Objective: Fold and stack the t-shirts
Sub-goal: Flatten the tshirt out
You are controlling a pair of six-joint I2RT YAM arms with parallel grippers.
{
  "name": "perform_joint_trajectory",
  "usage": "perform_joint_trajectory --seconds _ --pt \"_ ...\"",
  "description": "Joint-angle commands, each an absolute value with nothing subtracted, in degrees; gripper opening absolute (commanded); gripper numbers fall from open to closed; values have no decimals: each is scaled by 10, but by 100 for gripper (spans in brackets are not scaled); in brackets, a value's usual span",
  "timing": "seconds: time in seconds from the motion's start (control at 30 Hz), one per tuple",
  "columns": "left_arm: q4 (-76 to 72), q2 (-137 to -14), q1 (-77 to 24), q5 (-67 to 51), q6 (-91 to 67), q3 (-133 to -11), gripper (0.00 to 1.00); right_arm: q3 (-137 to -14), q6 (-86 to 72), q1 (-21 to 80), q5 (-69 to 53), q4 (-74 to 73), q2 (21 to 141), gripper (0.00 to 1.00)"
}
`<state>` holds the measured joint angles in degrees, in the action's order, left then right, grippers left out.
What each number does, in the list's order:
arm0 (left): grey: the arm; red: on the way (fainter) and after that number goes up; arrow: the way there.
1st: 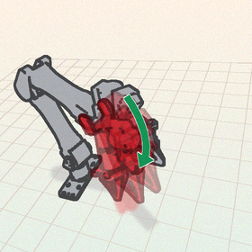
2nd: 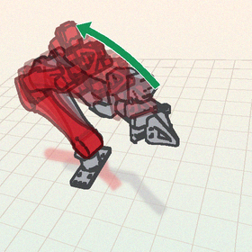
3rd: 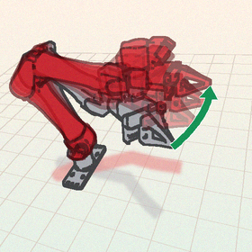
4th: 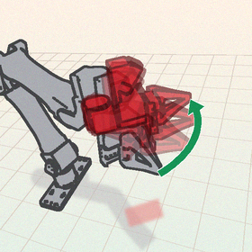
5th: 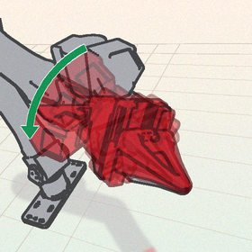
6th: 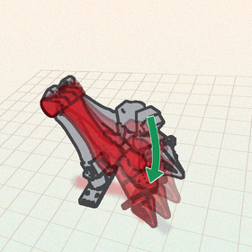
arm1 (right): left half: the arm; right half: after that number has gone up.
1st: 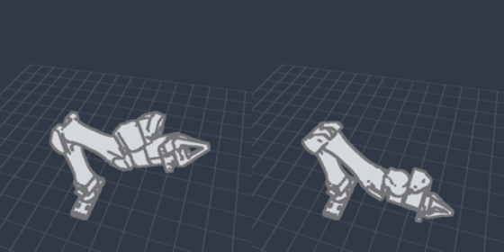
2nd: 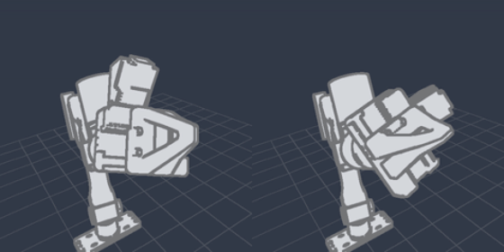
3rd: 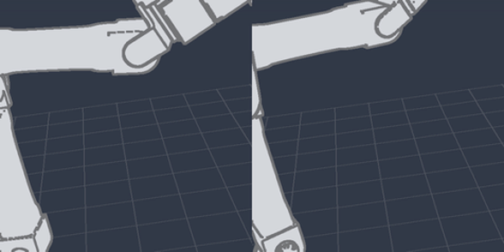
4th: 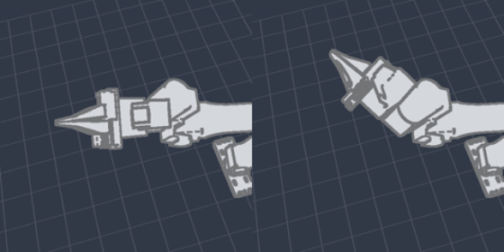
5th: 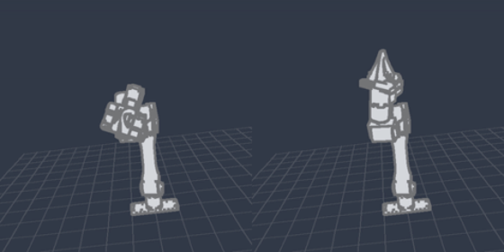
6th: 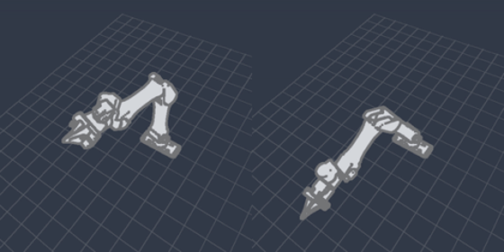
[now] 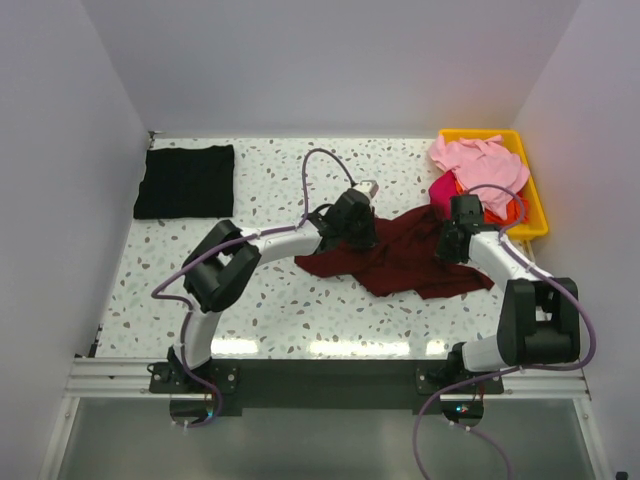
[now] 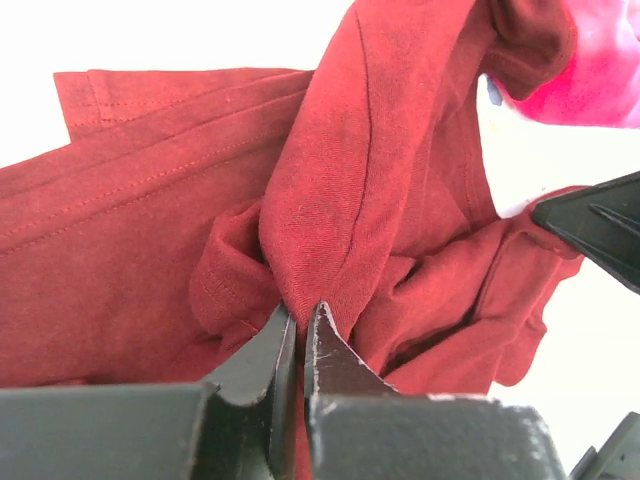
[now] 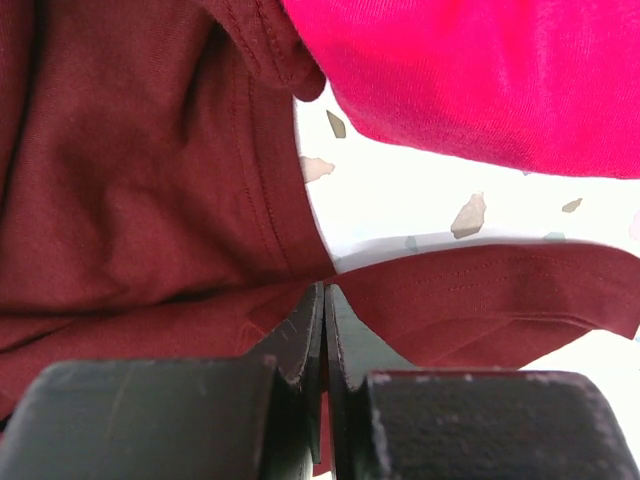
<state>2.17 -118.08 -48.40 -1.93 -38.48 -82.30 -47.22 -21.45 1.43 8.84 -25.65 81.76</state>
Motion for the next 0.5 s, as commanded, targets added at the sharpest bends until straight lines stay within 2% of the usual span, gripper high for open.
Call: perform_joint_trajectory --seconds 0.0,0.2,0.47 --pt "-1 -1163 -480 -2 -379 -830 0 -475 -207 11 77 -261 803 0" --pt "27 -1045 -435 78 -340 -763 0 -522 -193 8 85 -308 760 0" --pt "14 -828 -386 100 -221 -647 0 -571 -186 5 90 -353 721 0"
